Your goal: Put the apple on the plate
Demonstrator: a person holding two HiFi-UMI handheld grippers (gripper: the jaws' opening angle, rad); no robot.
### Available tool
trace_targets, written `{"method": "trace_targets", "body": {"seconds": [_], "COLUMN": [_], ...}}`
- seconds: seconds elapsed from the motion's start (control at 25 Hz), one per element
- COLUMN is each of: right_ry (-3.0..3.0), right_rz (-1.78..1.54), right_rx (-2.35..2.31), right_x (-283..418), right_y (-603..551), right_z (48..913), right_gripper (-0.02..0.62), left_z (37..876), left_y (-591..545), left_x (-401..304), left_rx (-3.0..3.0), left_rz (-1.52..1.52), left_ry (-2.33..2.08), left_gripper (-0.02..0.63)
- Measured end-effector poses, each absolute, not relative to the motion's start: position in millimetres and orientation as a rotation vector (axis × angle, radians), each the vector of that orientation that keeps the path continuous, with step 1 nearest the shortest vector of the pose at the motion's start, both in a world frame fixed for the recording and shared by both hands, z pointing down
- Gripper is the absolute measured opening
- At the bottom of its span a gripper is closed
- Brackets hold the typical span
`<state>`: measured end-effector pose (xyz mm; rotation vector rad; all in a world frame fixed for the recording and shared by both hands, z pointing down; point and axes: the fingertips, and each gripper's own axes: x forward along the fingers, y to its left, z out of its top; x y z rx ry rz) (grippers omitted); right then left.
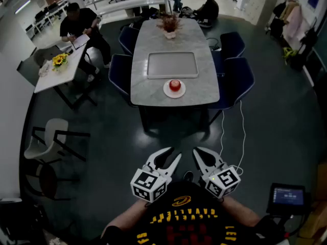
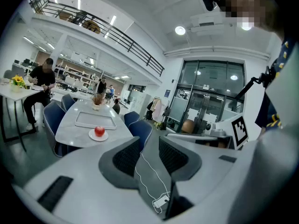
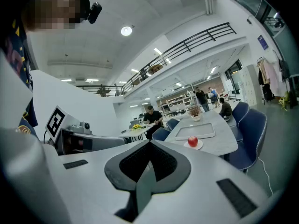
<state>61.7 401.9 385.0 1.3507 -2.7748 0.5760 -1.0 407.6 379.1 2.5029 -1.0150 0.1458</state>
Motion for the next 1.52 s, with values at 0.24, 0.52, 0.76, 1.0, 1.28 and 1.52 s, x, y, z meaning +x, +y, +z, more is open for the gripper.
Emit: {"method": "trace_targets", "body": {"seconds": [0.24,0.52,0.76,1.0,1.28,1.52], "right_ry": [-2.774,-2.793,-2.825,-2.824,-2.825,-2.806], "right_rz": [0.557,0.627,0.646,0.751,0.857,0.847], "right_rx": [1.330,1.370,1.278,1.227,1.192,1.194], "right_x": [59.1,80.3,98.2,121.0,124.1,118.1], "right_y": [402.8,389.7,379.1,363.4,350.1,319.8], "right_z": [384.0,384.3,387.7,401.1,416.7,423.6], "right_gripper": [0.006,0.006,0.007,0.007,0.008,0.008], "left_z": [381.9,383.7,395.5,402.7,411.0,422.1], "left_y": [408.0,398.5,387.2,372.6,357.8,326.7], "left_x": [-3.8,8.0,32.1,49.4,43.8,38.9], "left_rx": [2.493,2.464,2.411,2.354,2.292,2.289], "left_rz": [0.143,0.126,0.137,0.145,0.138,0.140], "left_ry": [-1.016,-1.051,-1.078,-1.131,-1.186,-1.171], "left_gripper": [0.129,0.129,0.129,0.129,0.129,0.129]}}
